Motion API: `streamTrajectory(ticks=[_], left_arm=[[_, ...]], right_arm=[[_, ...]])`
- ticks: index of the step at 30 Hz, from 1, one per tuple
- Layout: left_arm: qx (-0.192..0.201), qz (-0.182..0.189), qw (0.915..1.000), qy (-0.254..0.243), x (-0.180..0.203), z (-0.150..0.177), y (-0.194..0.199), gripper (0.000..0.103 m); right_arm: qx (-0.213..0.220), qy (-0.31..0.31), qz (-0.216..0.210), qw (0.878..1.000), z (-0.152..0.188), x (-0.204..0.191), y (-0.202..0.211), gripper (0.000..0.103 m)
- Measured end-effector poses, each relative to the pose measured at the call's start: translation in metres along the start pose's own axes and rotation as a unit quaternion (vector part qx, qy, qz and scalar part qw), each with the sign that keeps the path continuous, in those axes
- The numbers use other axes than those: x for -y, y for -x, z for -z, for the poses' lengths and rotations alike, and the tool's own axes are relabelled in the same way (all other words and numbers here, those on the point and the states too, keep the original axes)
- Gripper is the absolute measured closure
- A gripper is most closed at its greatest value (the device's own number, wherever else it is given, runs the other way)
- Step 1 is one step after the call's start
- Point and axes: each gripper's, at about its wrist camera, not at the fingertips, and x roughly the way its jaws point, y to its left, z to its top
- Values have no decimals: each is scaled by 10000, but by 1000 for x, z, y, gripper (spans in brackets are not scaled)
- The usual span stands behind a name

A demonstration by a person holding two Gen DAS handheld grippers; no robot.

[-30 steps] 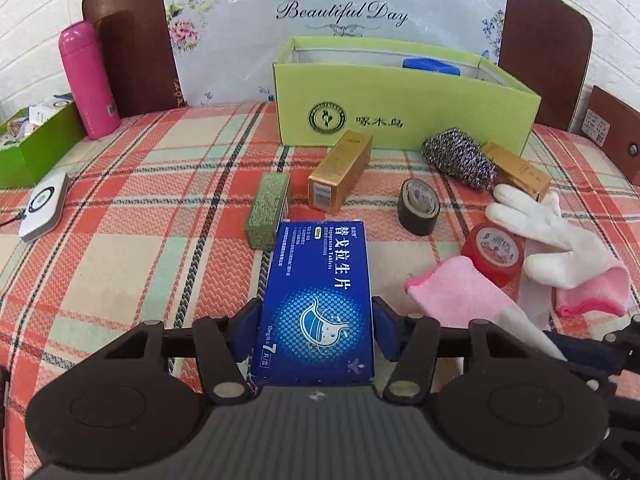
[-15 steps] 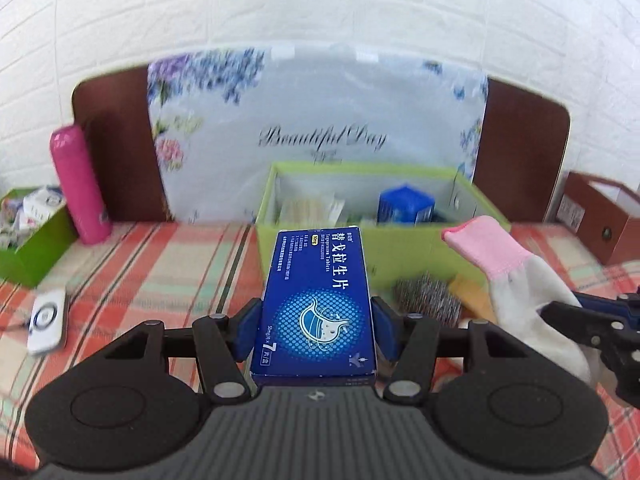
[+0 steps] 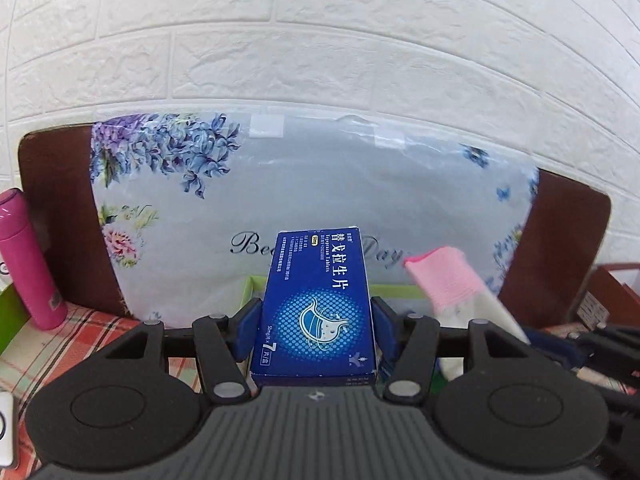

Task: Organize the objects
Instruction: 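Carry both into the lime-green box and open both tools, then move the left tool to the red tape roll while the right approaches the second glove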

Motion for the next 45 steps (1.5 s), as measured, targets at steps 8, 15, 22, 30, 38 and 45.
streamTrajectory(ticks=[8,15,22,30,38,45], left_arm=[[-75,-196,9998,6,-12,8,-51,15],[-494,-342,9982,-32,-16,34,-61,15],[-369,-317,9988,-66,-7,37,-33,15],[-337,-361,9986,-174,9,49,21,15],[-677,-455,9966,-103,13,86,65,15],[-1010,-387,9941,86,15,115,84,15]], right_arm=[[-427,474,-136,9979,16,-14,-72,51],[-236,648,238,9973,31,-15,-61,9],[-97,301,350,9989,28,-6,-30,3],[119,-19,361,9993,31,-6,29,0],[116,-461,284,9985,54,-14,87,0],[-12,-718,303,9970,80,-21,120,0]])
